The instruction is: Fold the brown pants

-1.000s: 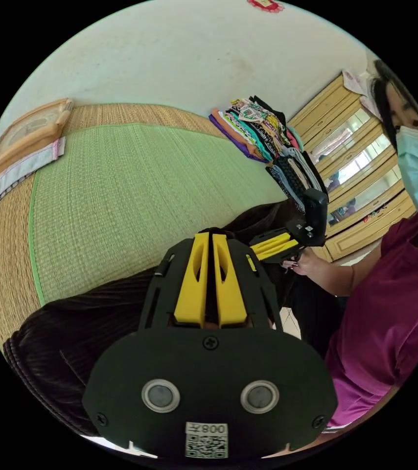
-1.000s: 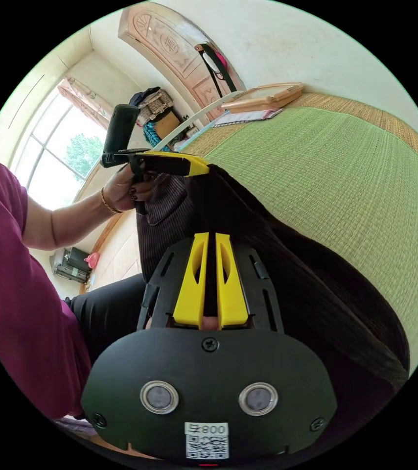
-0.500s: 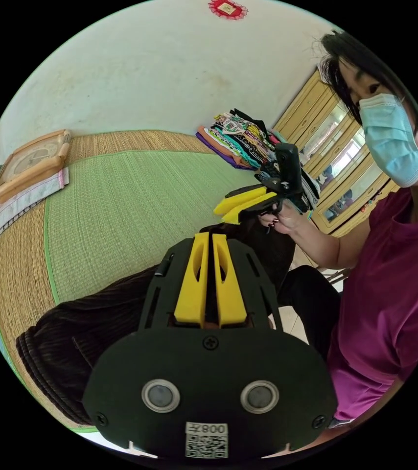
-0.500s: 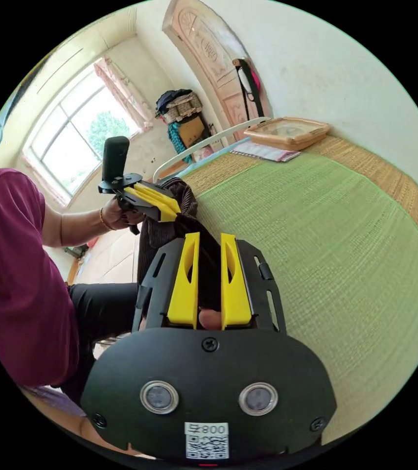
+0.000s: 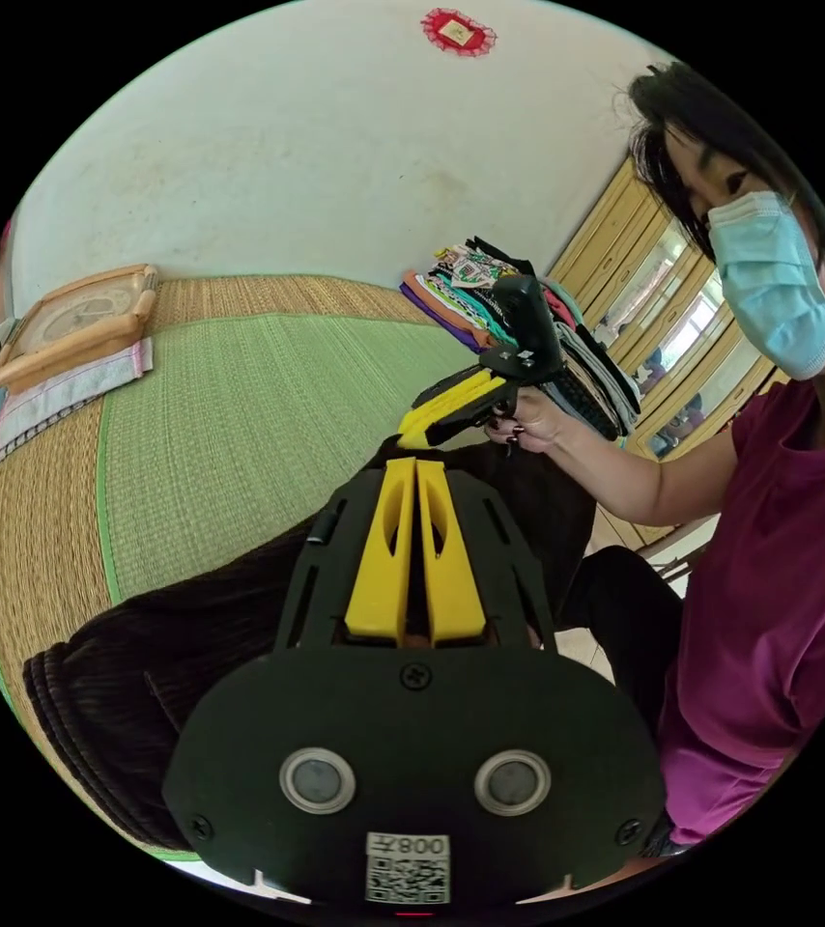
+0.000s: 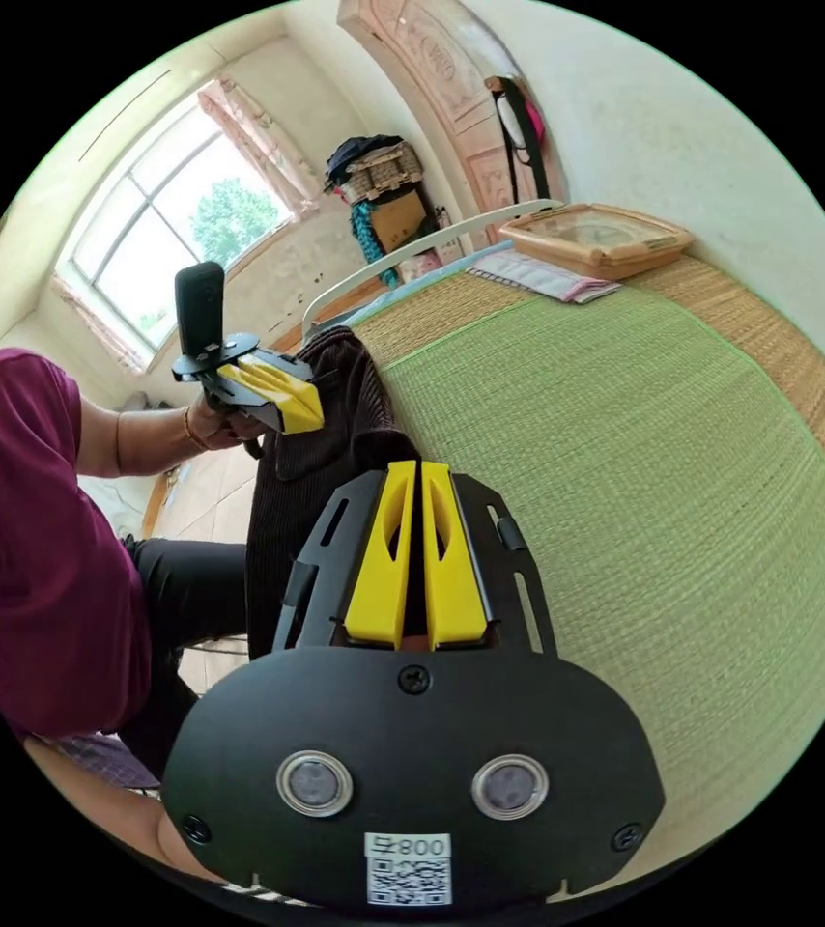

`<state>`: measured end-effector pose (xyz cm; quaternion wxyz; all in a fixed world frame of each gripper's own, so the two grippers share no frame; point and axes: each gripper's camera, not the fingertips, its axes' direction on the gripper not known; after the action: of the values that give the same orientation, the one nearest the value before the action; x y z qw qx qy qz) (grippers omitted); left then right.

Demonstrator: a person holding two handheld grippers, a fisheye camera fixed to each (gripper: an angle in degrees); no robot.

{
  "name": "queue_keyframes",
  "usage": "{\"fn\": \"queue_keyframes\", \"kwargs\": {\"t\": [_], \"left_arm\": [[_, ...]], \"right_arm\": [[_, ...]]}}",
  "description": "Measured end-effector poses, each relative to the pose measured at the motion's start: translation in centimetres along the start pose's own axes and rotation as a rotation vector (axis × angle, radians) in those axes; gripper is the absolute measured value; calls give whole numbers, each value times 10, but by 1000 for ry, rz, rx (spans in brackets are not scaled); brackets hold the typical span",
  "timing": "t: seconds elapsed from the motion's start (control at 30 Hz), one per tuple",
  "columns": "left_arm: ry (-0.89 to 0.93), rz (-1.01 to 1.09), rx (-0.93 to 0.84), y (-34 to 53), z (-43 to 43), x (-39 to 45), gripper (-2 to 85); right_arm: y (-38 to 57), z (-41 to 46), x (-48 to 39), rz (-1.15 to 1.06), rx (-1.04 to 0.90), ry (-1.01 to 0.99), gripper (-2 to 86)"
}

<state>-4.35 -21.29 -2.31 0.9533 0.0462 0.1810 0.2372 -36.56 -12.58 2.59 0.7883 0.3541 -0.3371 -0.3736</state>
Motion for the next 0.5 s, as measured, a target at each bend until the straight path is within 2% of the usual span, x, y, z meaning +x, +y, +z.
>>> {"fn": "queue_keyframes", "kwargs": {"t": [0.1,0.23,0.3,0.5], "left_arm": [[17,-17,-32,-2,21,-8,2],[-129,-74,-213,-3,72,-27,2],[-115,-124,-271,-7,85,-37,4],[-114,-101,-238,-25,90,-29,21]], "right_arm": [[0,13,23,59,-12,-17,8],[3,34,54,155,-32,-39,5],[9,37,64,190,-25,-49,4],[54,-2,61,243,104,8,1]]}}
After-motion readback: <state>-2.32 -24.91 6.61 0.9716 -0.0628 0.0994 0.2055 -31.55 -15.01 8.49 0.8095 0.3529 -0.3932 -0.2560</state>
